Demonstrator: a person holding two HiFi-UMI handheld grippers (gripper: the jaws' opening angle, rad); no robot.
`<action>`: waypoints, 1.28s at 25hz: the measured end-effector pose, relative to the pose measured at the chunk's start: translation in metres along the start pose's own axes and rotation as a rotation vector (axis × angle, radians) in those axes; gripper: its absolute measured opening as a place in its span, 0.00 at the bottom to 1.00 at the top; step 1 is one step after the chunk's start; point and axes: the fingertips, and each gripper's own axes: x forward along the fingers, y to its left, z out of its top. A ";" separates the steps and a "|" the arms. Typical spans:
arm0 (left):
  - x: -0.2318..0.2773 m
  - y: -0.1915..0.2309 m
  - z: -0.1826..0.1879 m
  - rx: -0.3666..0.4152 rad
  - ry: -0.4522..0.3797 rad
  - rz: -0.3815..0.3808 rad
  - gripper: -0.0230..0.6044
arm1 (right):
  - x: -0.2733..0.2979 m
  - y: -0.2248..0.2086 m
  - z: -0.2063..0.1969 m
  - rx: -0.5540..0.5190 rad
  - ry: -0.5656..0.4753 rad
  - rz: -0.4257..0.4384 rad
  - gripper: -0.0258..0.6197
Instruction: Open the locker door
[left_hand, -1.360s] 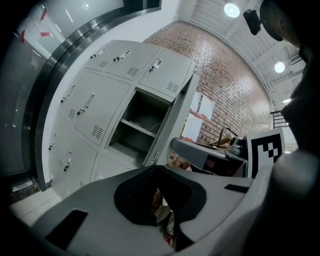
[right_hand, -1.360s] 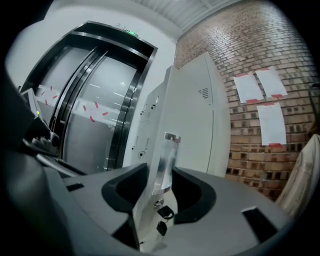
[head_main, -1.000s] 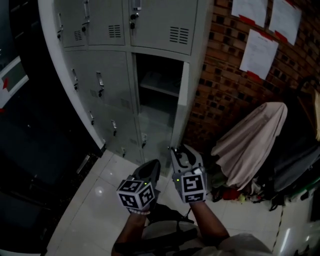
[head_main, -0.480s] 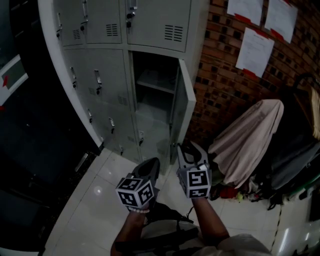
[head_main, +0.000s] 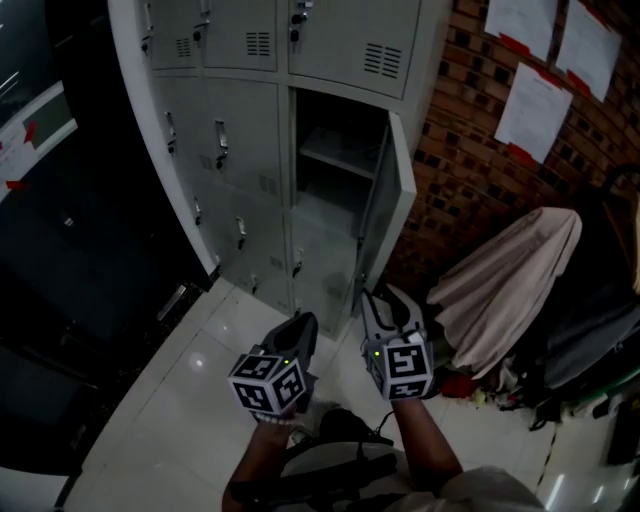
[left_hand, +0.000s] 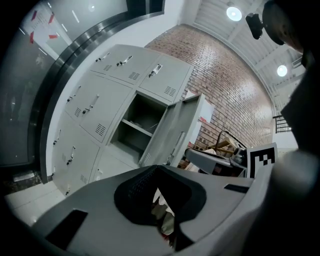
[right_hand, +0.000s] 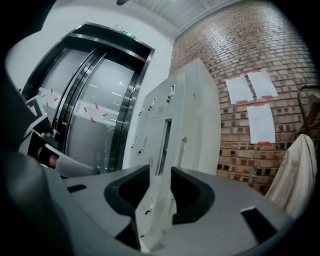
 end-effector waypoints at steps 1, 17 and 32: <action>-0.003 0.001 0.001 0.001 -0.004 0.007 0.02 | -0.002 0.005 0.000 0.008 -0.003 0.017 0.20; -0.040 -0.078 -0.050 0.028 -0.075 0.153 0.02 | -0.094 0.019 -0.027 0.092 0.024 0.340 0.04; -0.150 -0.187 -0.140 0.032 -0.089 0.405 0.02 | -0.257 0.053 -0.065 0.152 0.080 0.585 0.04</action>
